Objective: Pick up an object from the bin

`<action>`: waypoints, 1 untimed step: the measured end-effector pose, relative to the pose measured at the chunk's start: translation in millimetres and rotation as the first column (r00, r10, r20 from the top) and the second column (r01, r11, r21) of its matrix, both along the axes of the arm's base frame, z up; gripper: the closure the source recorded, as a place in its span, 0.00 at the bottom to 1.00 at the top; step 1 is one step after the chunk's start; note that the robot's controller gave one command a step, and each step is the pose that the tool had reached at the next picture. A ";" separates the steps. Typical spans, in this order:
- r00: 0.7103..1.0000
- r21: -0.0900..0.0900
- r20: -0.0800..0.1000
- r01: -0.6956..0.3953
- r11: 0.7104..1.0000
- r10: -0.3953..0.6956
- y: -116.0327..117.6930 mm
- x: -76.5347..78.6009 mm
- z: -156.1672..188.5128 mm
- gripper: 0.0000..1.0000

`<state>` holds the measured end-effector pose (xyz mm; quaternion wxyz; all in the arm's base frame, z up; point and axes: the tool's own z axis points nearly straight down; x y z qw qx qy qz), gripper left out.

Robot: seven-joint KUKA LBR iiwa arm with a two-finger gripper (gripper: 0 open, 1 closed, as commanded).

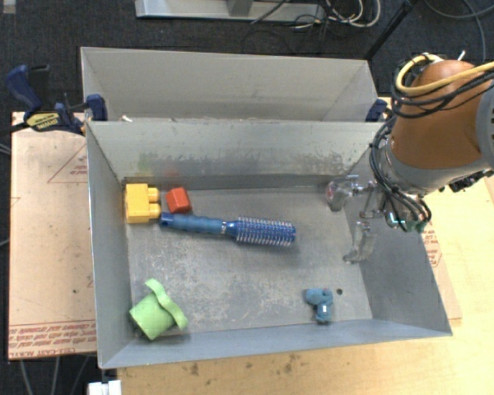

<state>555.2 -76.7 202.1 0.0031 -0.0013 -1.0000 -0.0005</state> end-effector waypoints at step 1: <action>1.000 0.003 0.001 -0.031 1.000 0.031 76.7 -28.0 -32.8 0.00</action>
Offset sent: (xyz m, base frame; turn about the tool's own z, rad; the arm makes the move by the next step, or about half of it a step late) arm -0.0266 0.0708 -0.0302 -0.0223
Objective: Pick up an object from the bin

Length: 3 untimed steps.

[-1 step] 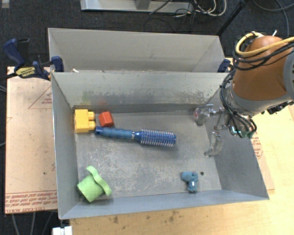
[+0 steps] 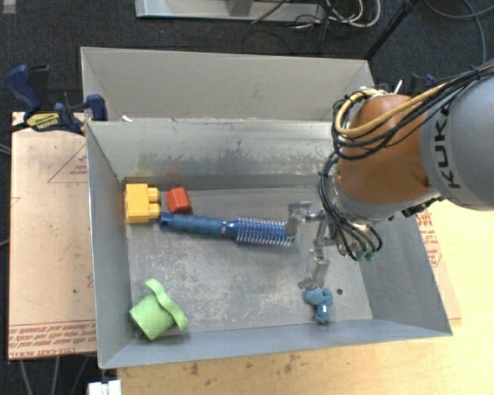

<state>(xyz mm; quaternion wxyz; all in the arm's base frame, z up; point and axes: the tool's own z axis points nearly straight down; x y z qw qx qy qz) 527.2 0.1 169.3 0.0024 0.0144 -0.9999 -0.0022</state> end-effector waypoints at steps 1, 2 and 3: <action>0.999 -0.003 0.008 -0.036 0.999 0.036 10.8 52.2 -55.6 0.00; 0.992 -0.002 0.005 0.127 0.992 -0.127 33.9 69.7 -100.5 0.00; 0.992 -0.003 0.006 0.127 0.992 -0.127 33.1 69.8 -100.0 1.00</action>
Offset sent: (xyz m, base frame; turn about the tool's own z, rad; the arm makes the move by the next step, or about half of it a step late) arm 0.0504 0.0093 -0.0523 -0.0355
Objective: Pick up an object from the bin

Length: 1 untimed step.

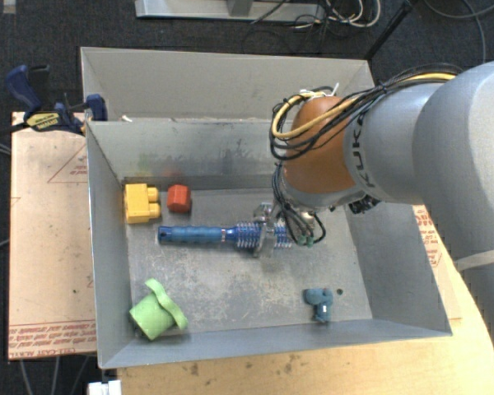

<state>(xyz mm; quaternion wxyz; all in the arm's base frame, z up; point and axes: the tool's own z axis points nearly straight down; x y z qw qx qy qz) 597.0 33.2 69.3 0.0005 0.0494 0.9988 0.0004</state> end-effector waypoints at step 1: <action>1.000 0.000 0.007 0.002 1.000 -0.002 -14.1 -27.8 140.2 1.00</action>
Offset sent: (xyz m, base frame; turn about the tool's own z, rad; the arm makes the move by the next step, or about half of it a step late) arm -0.0293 -0.0146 0.1366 0.0021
